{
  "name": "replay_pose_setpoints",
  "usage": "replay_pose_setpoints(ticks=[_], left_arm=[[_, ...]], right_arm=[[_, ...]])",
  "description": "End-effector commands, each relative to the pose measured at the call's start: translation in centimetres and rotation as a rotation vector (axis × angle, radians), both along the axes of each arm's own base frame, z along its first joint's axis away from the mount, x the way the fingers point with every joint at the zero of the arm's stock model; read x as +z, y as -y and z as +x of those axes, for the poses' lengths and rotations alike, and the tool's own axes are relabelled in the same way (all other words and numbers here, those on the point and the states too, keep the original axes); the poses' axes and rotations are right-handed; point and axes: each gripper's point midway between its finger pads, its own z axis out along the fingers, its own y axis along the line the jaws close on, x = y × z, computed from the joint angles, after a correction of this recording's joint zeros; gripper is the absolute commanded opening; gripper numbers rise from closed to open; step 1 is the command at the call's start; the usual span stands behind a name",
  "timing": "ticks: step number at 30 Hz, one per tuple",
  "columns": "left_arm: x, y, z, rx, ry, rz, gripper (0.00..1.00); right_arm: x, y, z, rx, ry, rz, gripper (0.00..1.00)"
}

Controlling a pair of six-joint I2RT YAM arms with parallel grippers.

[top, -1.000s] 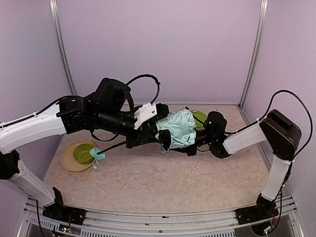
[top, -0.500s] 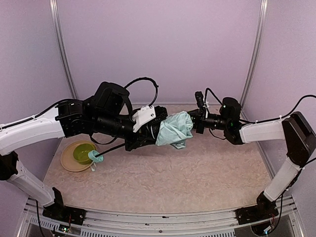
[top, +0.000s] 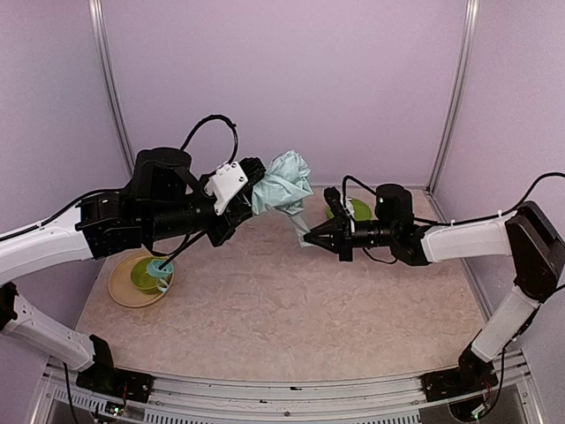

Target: Put away the umbrella

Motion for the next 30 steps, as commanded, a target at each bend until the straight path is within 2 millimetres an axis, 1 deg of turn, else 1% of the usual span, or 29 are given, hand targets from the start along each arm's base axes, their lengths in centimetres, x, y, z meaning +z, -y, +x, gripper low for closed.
replay_pose_setpoints(ticks=[1,3,5,7,9,10,11,13,14,17,19,21,23,25,26,27,29,30], left_arm=[[9.9,-6.4,6.0,0.38,0.245,-0.252,0.0],[7.3,-8.1,8.4,0.484,0.234,-0.156,0.0],[3.9,-9.6,10.4,0.573,0.22,-0.036,0.0],[0.2,-10.5,11.8,0.622,0.184,0.068,0.0],[-3.2,-10.8,12.4,0.636,0.147,0.153,0.0],[-4.7,-10.6,12.5,0.63,0.13,0.185,0.0],[-6.1,-10.3,12.5,0.617,0.108,0.206,0.0],[-8.0,-9.0,12.1,0.567,0.066,0.221,0.0],[-8.7,-8.2,11.8,0.534,0.051,0.227,0.0],[-10.6,-5.2,10.2,0.416,0.005,0.241,0.0],[-12.3,-3.3,8.9,0.336,-0.024,0.284,0.0],[-15.2,-1.7,7.2,0.256,-0.075,0.376,0.0],[-17.9,-0.7,5.5,0.188,-0.116,0.46,0.0],[-20.1,-0.2,3.9,0.129,-0.151,0.505,0.0],[-20.8,0.0,3.1,0.099,-0.167,0.507,0.0],[-21.3,0.3,2.2,0.063,-0.181,0.502,0.0],[-21.9,1.0,0.2,-0.016,-0.199,0.483,0.0],[-22.1,1.4,-0.8,-0.058,-0.213,0.468,0.0]], right_arm=[[-6.2,-0.2,-6.1,0.127,-0.158,-0.191,0.0],[-4.8,-1.2,-9.8,0.259,-0.155,-0.168,0.0],[-2.4,-1.8,-12.7,0.357,-0.138,-0.129,0.0],[0.9,-2.2,-14.7,0.436,-0.118,-0.068,0.0],[4.4,-2.2,-16.5,0.512,-0.094,0.003,0.0],[6.5,-2.2,-17.2,0.548,-0.065,0.048,0.0],[8.0,-2.1,-18.1,0.584,-0.056,0.077,0.0],[11.0,-2.1,-19.2,0.639,-0.008,0.149,0.0],[12.2,-2.0,-19.6,0.662,-0.003,0.178,0.0],[14.7,-1.7,-20.1,0.71,0.006,0.251,0.0],[16.1,-1.7,-20.1,0.71,0.012,0.291,0.0],[17.8,-1.8,-19.8,0.687,0.012,0.332,0.0],[19.6,-2.1,-18.7,0.623,0.011,0.374,0.0],[21.3,-1.9,-16.2,0.484,-0.011,0.421,0.0],[21.6,-1.6,-14.5,0.395,-0.04,0.443,0.0],[21.8,-0.9,-12.8,0.31,-0.08,0.467,0.0],[21.9,0.6,-10.2,0.183,-0.118,0.519,0.0],[21.8,1.2,-9.7,0.147,-0.131,0.541,0.0]])
